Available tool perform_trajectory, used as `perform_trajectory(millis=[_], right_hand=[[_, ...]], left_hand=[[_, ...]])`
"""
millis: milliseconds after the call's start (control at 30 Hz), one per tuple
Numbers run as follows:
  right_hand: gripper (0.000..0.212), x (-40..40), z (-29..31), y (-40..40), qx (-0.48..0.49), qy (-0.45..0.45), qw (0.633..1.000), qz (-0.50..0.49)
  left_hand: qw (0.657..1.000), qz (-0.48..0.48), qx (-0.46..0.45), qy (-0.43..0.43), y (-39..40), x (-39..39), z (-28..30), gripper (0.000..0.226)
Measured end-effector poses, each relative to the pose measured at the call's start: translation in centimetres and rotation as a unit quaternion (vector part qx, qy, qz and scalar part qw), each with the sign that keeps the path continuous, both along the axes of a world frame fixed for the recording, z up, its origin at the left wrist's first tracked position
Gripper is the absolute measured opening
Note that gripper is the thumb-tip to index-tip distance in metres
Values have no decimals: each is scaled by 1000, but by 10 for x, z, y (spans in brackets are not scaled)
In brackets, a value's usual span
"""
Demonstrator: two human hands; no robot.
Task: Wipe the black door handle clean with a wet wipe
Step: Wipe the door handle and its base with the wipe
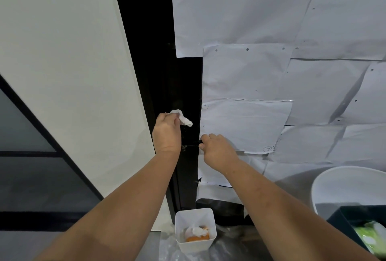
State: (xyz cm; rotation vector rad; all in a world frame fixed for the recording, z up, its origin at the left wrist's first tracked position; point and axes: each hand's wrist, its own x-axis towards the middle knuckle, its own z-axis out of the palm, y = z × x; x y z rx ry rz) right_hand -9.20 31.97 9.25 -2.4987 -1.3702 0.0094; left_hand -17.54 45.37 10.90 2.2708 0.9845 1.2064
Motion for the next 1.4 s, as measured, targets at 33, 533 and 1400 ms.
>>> perform_trajectory(millis=[33, 533, 1400], right_hand=[[21, 0, 0, 0, 0, -1, 1000, 2], [19, -1, 4, -1, -8, 19, 1000, -4], [24, -6, 10, -1, -22, 11, 1000, -16]], left_hand=[[1000, -6, 0, 4, -1, 3, 3, 15], [968, -105, 14, 226, 11, -15, 3, 34], [945, -61, -244, 208, -6, -35, 9, 21]])
